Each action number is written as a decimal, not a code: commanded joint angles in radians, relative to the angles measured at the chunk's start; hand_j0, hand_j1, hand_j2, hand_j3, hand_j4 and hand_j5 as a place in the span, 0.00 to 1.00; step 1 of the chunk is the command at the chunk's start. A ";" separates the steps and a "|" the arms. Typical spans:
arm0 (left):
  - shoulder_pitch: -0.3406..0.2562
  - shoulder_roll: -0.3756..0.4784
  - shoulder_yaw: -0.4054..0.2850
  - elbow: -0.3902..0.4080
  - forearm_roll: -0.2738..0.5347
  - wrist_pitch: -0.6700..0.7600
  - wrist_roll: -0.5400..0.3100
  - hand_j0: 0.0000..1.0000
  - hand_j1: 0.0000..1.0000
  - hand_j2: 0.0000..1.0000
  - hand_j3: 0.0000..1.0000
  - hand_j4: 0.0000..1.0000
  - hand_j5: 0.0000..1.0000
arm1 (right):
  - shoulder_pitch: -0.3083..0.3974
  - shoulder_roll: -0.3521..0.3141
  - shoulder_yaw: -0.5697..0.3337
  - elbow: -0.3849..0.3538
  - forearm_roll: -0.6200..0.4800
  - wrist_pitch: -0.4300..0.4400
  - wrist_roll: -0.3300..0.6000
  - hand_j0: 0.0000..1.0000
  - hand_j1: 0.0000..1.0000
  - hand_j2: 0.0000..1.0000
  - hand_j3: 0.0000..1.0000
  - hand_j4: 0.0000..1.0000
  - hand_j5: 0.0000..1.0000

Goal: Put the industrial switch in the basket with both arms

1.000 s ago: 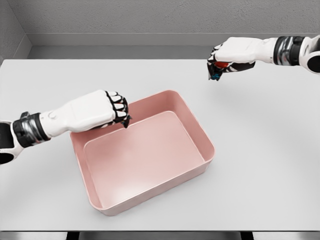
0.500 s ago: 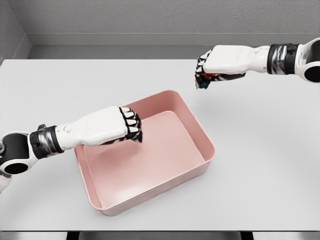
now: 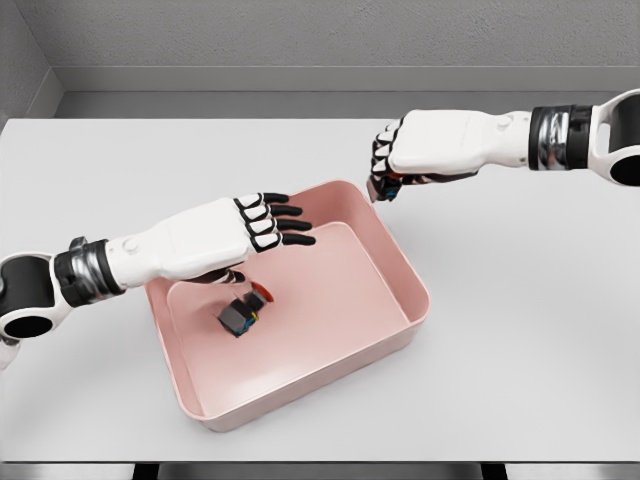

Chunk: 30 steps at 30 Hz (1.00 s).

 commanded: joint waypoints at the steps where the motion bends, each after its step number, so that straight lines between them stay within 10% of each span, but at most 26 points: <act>1: 0.000 -0.001 0.001 0.000 0.008 0.000 0.003 1.00 1.00 1.00 1.00 1.00 1.00 | 0.000 -0.006 -0.001 -0.022 -0.015 0.003 -0.001 0.43 0.43 0.43 0.43 0.43 0.43; 5: -0.021 0.070 0.012 -0.001 0.035 0.000 0.005 1.00 1.00 1.00 1.00 1.00 1.00 | 0.008 -0.017 -0.001 -0.046 -0.023 0.003 -0.001 0.43 0.43 0.43 0.43 0.43 0.43; 11: -0.054 0.315 0.003 0.000 0.060 0.000 0.244 1.00 1.00 1.00 1.00 1.00 1.00 | 0.020 -0.021 0.010 -0.076 -0.030 0.003 -0.001 0.43 0.43 0.43 0.43 0.43 0.43; 28: -0.064 0.323 0.000 0.000 0.055 0.000 0.236 1.00 1.00 1.00 1.00 1.00 1.00 | -0.011 0.066 0.120 -0.107 -0.037 0.003 0.002 0.44 0.44 0.44 0.44 0.44 0.44; 30: -0.064 0.323 -0.002 0.000 0.055 0.000 0.236 1.00 1.00 1.00 1.00 1.00 1.00 | -0.012 0.069 0.120 -0.107 -0.037 0.003 -0.001 0.65 0.65 0.65 0.65 0.65 0.65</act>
